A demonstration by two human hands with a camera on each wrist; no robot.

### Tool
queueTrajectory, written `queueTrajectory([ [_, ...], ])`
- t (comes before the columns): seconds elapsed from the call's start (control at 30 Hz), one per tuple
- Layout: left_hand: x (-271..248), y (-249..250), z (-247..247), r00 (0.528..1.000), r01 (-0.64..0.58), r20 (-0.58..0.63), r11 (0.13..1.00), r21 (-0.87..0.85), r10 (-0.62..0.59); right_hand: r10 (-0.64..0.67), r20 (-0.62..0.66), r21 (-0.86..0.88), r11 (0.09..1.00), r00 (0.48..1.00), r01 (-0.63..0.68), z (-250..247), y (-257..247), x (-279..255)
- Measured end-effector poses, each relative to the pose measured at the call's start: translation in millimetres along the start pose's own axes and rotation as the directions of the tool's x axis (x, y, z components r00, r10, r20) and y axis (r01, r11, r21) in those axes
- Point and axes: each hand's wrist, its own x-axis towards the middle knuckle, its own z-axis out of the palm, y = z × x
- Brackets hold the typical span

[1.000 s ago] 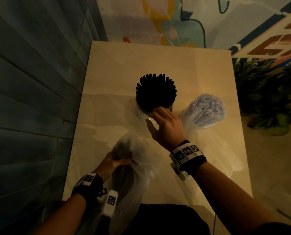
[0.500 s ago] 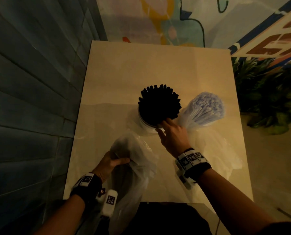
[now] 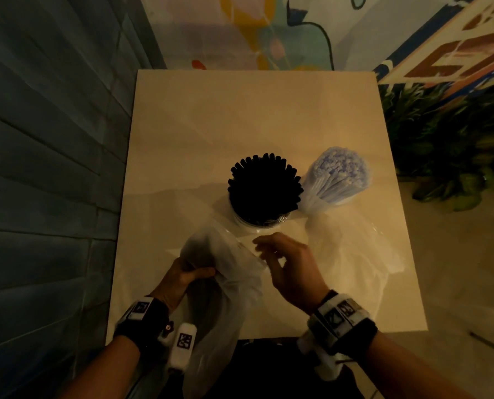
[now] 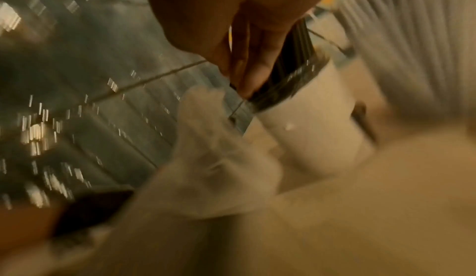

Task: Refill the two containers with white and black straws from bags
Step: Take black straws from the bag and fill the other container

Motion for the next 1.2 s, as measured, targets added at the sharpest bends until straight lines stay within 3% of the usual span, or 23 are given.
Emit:
queueTrajectory([
  [0.07, 0.3, 0.4, 3.8, 1.000, 0.000, 0.004, 1.000, -0.009, 0.000, 0.160, 0.190, 0.060, 0.983, 0.969, -0.174, 14.1, -3.7, 4.7],
  [0.13, 0.4, 0.1, 7.2, 1.000, -0.008, -0.011, 1.000, -0.020, 0.008, 0.223, 0.313, 0.037, 0.968, 0.923, -0.246, 26.4, -6.1, 12.0],
  [0.27, -2.9, -4.5, 6.4, 0.994, -0.040, -0.105, 0.987, -0.156, 0.024, 0.319, 0.265, -0.024, 0.945, 0.910, -0.325, 33.1, -5.6, 20.3],
  [0.33, -5.6, -4.2, 4.7, 0.995, -0.072, -0.080, 0.972, -0.225, 0.056, 0.365, 0.262, -0.055, 0.930, 0.893, -0.364, 34.3, -5.0, 21.3],
  [0.47, -4.4, 2.9, 16.4, 0.997, -0.083, -0.016, 0.964, -0.254, 0.081, 0.363, 0.417, -0.085, 0.928, 0.833, -0.362, 39.1, -11.0, 19.4],
  [0.6, -1.4, 5.9, 22.6, 0.989, -0.137, 0.035, 0.975, -0.174, 0.145, 0.339, 0.362, -0.075, 0.939, 0.868, -0.335, 43.5, -14.8, 17.1],
  [0.73, 0.6, 8.9, 21.0, 0.992, -0.118, 0.031, 0.981, -0.154, 0.124, 0.283, 0.244, -0.109, 0.958, 0.928, -0.264, 43.7, -9.3, 10.7],
  [0.87, 1.7, 23.1, 23.0, 0.989, -0.117, 0.076, 0.987, -0.107, 0.126, 0.256, 0.051, 0.089, 0.962, 0.965, -0.260, 47.7, -2.2, 6.0],
  [1.07, -5.0, 33.9, 33.2, 0.981, -0.120, 0.132, 0.982, -0.146, 0.140, 0.171, 0.168, 0.147, 0.969, 0.971, -0.196, 40.3, -1.5, 10.7],
  [1.2, -12.0, 38.0, 41.9, 0.960, -0.140, 0.219, 0.975, -0.171, 0.176, 0.106, 0.121, 0.224, 0.966, 0.987, -0.131, 38.8, -4.2, 13.5],
])
